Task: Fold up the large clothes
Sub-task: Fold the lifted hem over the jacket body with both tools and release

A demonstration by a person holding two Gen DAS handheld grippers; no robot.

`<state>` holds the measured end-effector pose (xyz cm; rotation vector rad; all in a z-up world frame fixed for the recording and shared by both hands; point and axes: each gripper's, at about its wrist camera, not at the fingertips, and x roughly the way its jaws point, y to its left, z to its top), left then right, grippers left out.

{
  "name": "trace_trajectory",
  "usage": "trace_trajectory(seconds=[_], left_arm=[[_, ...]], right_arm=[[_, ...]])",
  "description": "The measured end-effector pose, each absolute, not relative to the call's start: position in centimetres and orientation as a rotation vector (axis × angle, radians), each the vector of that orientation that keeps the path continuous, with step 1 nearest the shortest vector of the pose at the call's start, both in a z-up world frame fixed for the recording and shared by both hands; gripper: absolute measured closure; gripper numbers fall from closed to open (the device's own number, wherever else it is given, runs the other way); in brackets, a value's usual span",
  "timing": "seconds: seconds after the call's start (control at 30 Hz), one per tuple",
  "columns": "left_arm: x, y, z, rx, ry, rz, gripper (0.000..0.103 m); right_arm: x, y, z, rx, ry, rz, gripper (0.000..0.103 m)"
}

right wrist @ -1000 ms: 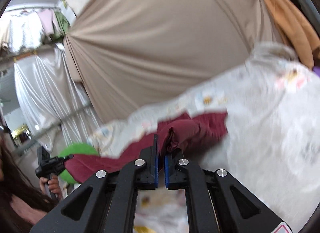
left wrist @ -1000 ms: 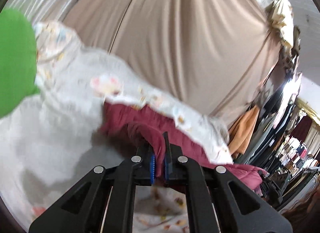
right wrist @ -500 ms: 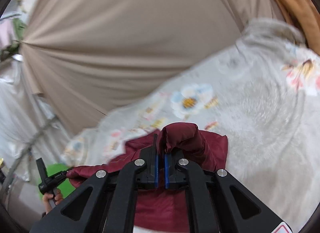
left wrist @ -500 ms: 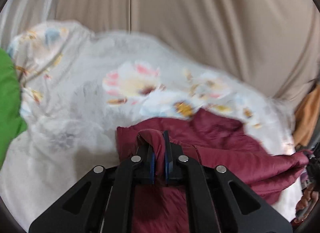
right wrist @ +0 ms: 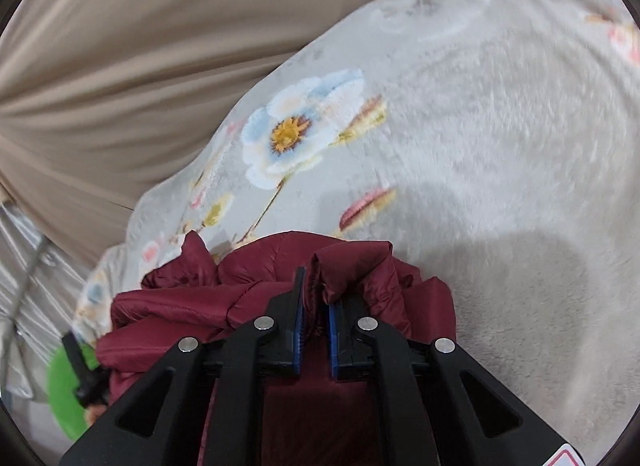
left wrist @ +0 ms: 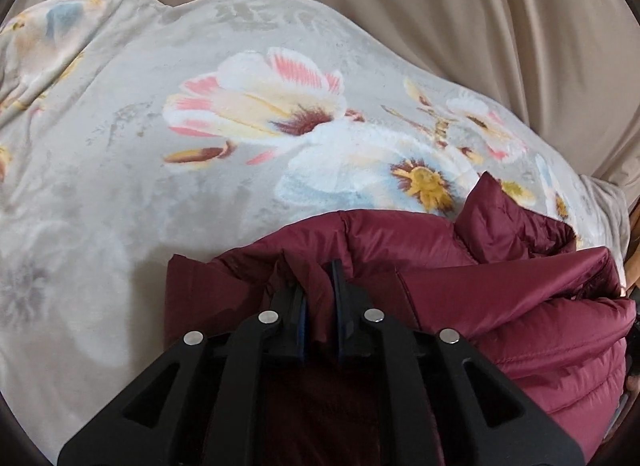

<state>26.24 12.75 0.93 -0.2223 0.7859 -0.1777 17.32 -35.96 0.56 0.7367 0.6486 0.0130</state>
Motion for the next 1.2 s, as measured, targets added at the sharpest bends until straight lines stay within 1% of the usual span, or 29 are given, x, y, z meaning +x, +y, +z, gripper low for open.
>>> trace_trajectory(seconds=[0.1, 0.17, 0.2, 0.27, 0.3, 0.33, 0.37, 0.4, 0.43, 0.5, 0.6, 0.67, 0.77, 0.8, 0.83, 0.93, 1.03, 1.13, 1.17, 1.2], left_arm=[[26.2, 14.0, 0.9, -0.321, 0.764, -0.228, 0.090], [25.9, 15.4, 1.2, -0.410, 0.736, -0.255, 0.086], [25.6, 16.1, 1.7, -0.451, 0.731, -0.262, 0.084], [24.8, 17.0, 3.4, -0.484, 0.721, -0.271, 0.072], [23.7, 17.5, 5.2, -0.482, 0.683, -0.266, 0.061], [22.8, 17.8, 6.6, -0.468, 0.643, -0.247, 0.042], [21.7, 18.1, 8.3, -0.441, 0.594, -0.215, 0.035], [20.3, 18.1, 10.5, -0.400, 0.532, -0.182, 0.032], [19.0, 17.9, 12.5, -0.359, 0.481, -0.178, 0.032], [17.4, 16.4, 15.4, -0.297, 0.442, -0.203, 0.032], [16.2, 11.3, 16.9, -0.190, 0.465, -0.326, 0.032], [16.3, 7.2, 15.9, -0.116, 0.514, -0.388, 0.032], [18.7, 1.2, 11.9, -0.007, 0.619, -0.415, 0.032], [20.1, -0.4, 9.9, 0.030, 0.665, -0.398, 0.032], [21.1, -1.3, 8.5, 0.055, 0.692, -0.378, 0.033], [23.6, -1.7, 4.6, 0.102, 0.752, -0.287, 0.034], [24.3, 1.6, 3.8, 0.003, 0.756, -0.262, 0.032], [25.1, 4.8, 3.3, -0.015, 0.751, -0.193, 0.032], [25.3, 5.9, 3.0, -0.012, 0.750, -0.163, 0.032], [25.2, 7.2, 2.5, -0.012, 0.746, -0.137, 0.032]], right_arm=[[16.8, -36.1, 0.7, 0.753, 0.610, 0.030, 0.094], [15.1, -37.0, 1.4, 0.800, 0.512, 0.042, 0.091], [14.2, -37.4, 2.0, 0.817, 0.461, 0.045, 0.087], [12.3, -37.8, 3.4, 0.820, 0.368, 0.036, 0.078], [11.3, -38.1, 4.5, 0.803, 0.326, 0.015, 0.073], [10.3, -38.3, 5.6, 0.788, 0.287, 0.007, 0.072], [9.3, -38.4, 6.9, 0.771, 0.252, -0.005, 0.071], [8.5, -38.1, 8.3, 0.750, 0.239, -0.008, 0.071], [8.2, -37.3, 9.5, 0.724, 0.245, 0.012, 0.071], [8.4, -34.3, 11.5, 0.649, 0.284, 0.072, 0.071], [10.4, -26.4, 13.1, 0.444, 0.396, 0.183, 0.072], [12.3, -20.4, 12.7, 0.278, 0.471, 0.231, 0.073], [14.9, -13.8, 10.6, 0.081, 0.541, 0.265, 0.076], [15.7, -13.0, 9.8, 0.062, 0.564, 0.269, 0.079], [16.6, -12.7, 9.0, 0.049, 0.591, 0.263, 0.081], [19.2, -14.7, 6.5, 0.034, 0.670, 0.168, 0.081], [20.3, -20.3, 4.9, 0.111, 0.702, 0.049, 0.081], [20.1, -26.8, 3.5, 0.266, 0.716, -0.050, 0.082], [19.8, -28.7, 3.0, 0.325, 0.712, -0.054, 0.086], [19.5, -29.9, 2.6, 0.361, 0.710, -0.055, 0.099]])
